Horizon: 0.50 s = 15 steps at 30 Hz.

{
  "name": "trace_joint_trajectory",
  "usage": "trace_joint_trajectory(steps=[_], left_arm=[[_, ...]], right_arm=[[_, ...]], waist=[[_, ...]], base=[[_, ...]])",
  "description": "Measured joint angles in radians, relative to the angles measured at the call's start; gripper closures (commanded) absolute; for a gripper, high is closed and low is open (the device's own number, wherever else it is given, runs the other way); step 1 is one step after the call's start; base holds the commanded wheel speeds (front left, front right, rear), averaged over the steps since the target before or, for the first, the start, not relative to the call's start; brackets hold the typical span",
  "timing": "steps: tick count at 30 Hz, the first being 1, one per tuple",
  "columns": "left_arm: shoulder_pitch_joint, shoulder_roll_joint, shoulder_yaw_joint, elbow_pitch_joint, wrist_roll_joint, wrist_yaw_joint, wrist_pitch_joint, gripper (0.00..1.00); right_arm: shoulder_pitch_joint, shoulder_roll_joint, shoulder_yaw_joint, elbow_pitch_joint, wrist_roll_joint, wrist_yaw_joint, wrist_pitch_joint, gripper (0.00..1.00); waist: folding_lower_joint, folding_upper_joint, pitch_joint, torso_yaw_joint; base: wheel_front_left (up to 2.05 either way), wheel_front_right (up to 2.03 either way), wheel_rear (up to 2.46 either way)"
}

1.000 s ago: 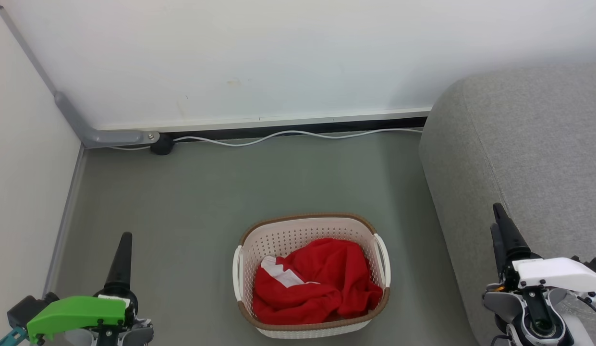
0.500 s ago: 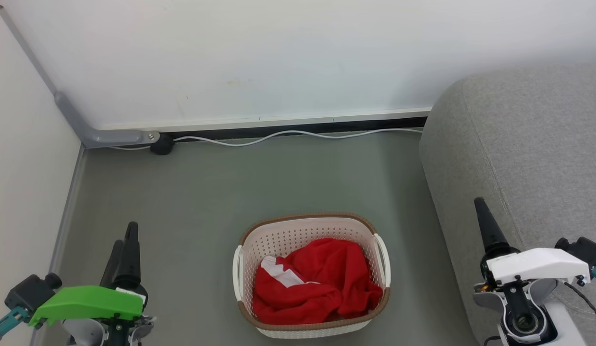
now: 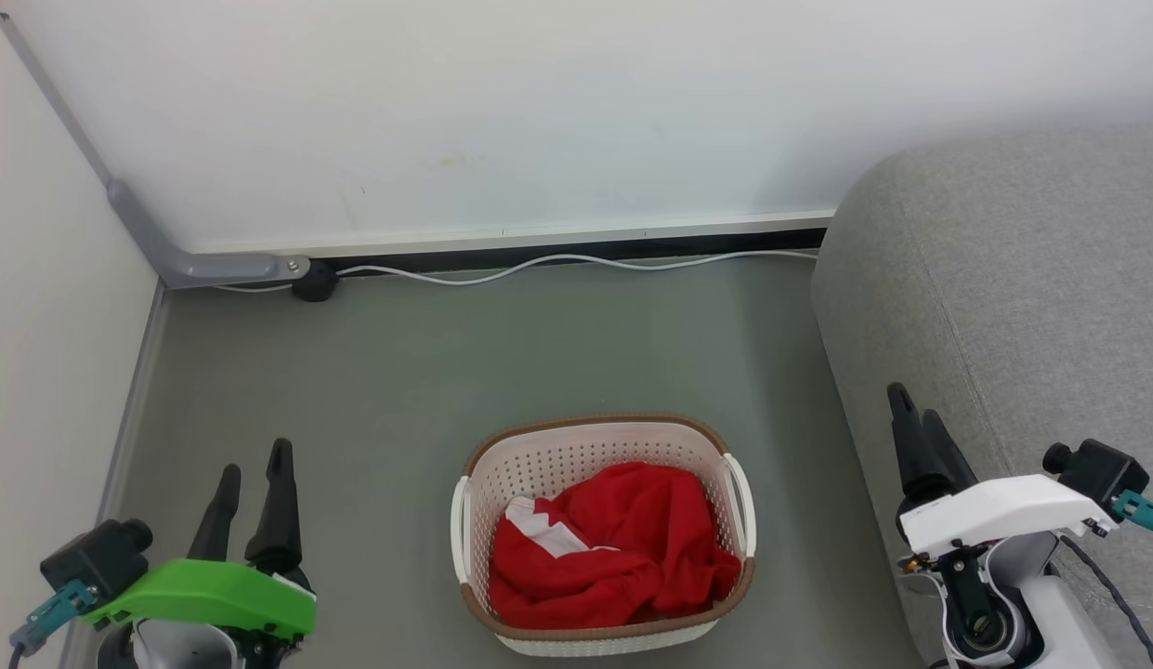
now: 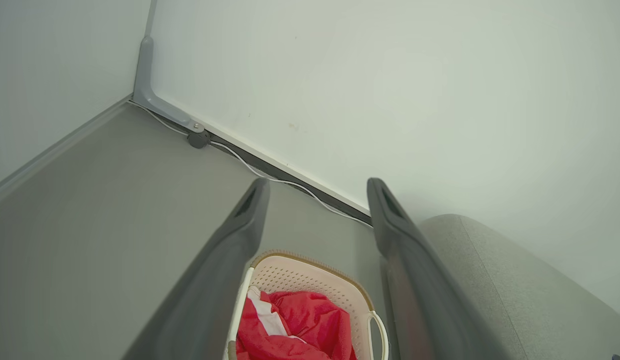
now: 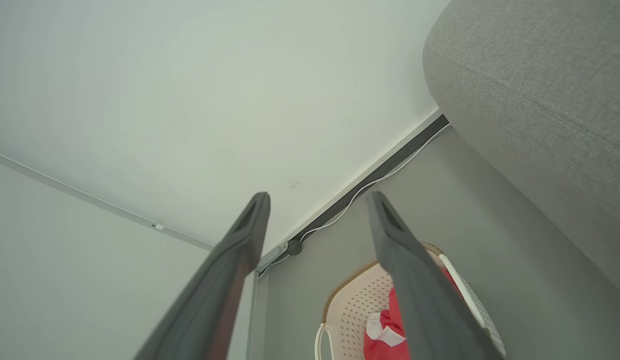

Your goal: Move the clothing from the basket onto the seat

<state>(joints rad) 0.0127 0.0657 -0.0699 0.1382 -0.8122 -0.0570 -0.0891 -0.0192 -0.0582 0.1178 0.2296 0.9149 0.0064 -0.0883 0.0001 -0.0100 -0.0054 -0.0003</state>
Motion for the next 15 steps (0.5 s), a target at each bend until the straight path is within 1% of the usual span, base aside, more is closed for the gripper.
trace_joint_trajectory(steps=[2, 5, 6, 9, 10, 14, 15], left_arm=[[0.005, 0.000, -0.006, -0.004, 0.040, 0.008, -0.005, 0.00], [0.014, 0.002, -0.019, -0.008, 0.091, 0.011, -0.012, 0.00], [0.017, 0.002, -0.023, -0.010, 0.105, 0.015, -0.019, 0.00], [0.022, 0.003, -0.032, -0.015, 0.154, 0.021, -0.031, 0.00], [0.025, 0.003, -0.034, -0.017, 0.168, 0.022, -0.031, 0.00], [0.034, 0.003, -0.043, -0.022, 0.226, 0.031, -0.048, 0.00], [0.035, 0.003, -0.044, -0.024, 0.235, 0.031, -0.052, 0.00]], right_arm=[[0.000, -0.002, 0.010, -0.002, -0.026, -0.008, -0.004, 0.00], [0.001, -0.004, 0.023, -0.006, -0.072, -0.010, -0.017, 0.00], [0.001, -0.004, 0.028, -0.008, -0.084, -0.017, -0.021, 0.00], [0.002, -0.004, 0.041, -0.011, -0.126, -0.019, -0.032, 0.00], [0.002, -0.004, 0.046, -0.012, -0.137, -0.026, -0.035, 0.00], [0.004, -0.005, 0.063, -0.015, -0.190, -0.028, -0.047, 0.00], [0.004, -0.005, 0.067, -0.016, -0.202, -0.036, -0.053, 0.00]], waist=[[0.0000, 0.0000, -0.001, 0.000], [0.0000, 0.0000, -0.002, 0.000], [0.0000, 0.0000, -0.003, 0.000], [0.0000, 0.0000, -0.005, 0.000], [0.0000, 0.0000, -0.005, 0.001], [0.0000, 0.0000, -0.007, 0.001], [0.0000, 0.0000, -0.008, 0.002]], base=[[0.00, 0.00, 0.00], [0.00, 0.00, 0.00], [0.00, 0.00, 0.00], [0.00, 0.00, 0.00], [0.00, 0.00, 0.00], [0.00, 0.00, 0.00], [0.00, 0.00, 0.00]])
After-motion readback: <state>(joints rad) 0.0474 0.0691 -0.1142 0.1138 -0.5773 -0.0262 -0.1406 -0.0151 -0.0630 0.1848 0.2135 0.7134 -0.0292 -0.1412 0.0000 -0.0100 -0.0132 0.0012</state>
